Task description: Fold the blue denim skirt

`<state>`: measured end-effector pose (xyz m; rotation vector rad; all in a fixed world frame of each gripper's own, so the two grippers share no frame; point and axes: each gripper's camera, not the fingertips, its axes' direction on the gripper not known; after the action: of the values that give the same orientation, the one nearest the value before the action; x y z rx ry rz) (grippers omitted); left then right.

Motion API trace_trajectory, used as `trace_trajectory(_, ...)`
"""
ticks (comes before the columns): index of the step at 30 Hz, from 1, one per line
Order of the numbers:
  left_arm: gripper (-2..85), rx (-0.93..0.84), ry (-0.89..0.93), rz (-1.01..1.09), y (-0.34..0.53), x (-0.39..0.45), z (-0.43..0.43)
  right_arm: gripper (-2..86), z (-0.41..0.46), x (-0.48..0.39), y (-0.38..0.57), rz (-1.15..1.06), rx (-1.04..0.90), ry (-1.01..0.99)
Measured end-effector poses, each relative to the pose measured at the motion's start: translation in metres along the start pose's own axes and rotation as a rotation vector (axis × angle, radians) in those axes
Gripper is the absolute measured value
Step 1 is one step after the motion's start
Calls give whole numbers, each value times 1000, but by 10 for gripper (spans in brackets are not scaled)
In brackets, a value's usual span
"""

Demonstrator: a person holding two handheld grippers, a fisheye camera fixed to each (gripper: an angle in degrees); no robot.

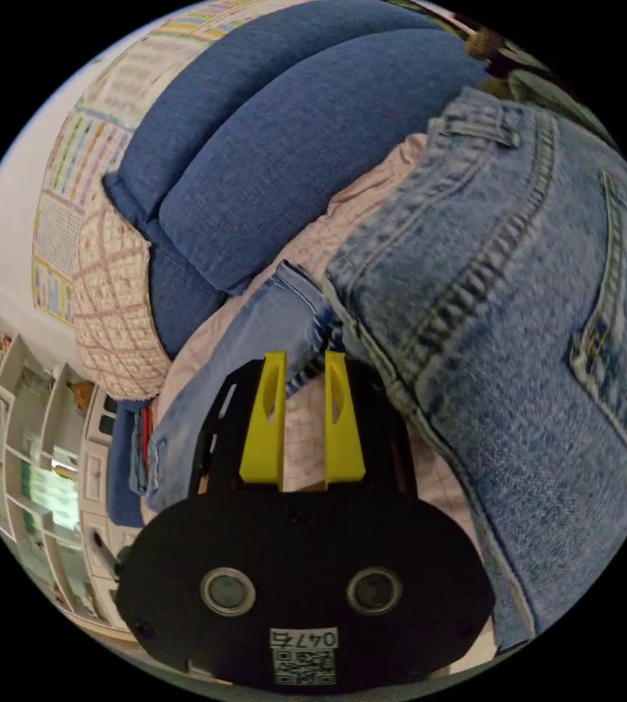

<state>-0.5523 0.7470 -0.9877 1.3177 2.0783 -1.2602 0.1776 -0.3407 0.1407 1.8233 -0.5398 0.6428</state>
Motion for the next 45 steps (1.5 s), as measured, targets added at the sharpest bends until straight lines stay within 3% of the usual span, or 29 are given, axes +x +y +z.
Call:
trace_trajectory(12, -2, 67, 38, 105, -20, -1, 24, 66, 6, 15, 36, 182, 61, -142)
trace_trajectory(18, -10, 59, 14, 193, -107, 12, 58, 34, 2, 10, 55, 148, 95, -171)
trace_trajectory(26, -10, -41, -58, 79, -252, -16, 143, 31, -13, -3, 76, 117, 124, -224)
trace_trajectory(32, -10, -143, -126, 37, -285, -49, 189, 30, -28, -20, 83, 111, 129, -231)
trace_trajectory(37, -10, -130, -14, -50, -276, -84, 132, 24, -42, -37, 85, 114, 128, -222)
trace_trajectory(41, -10, 21, 177, 48, -204, -74, 41, 5, -60, -58, 83, 110, 129, -205)
trace_trajectory(45, -10, 53, 310, 26, -163, -62, 18, -5, -84, -91, 87, 113, 178, -267)
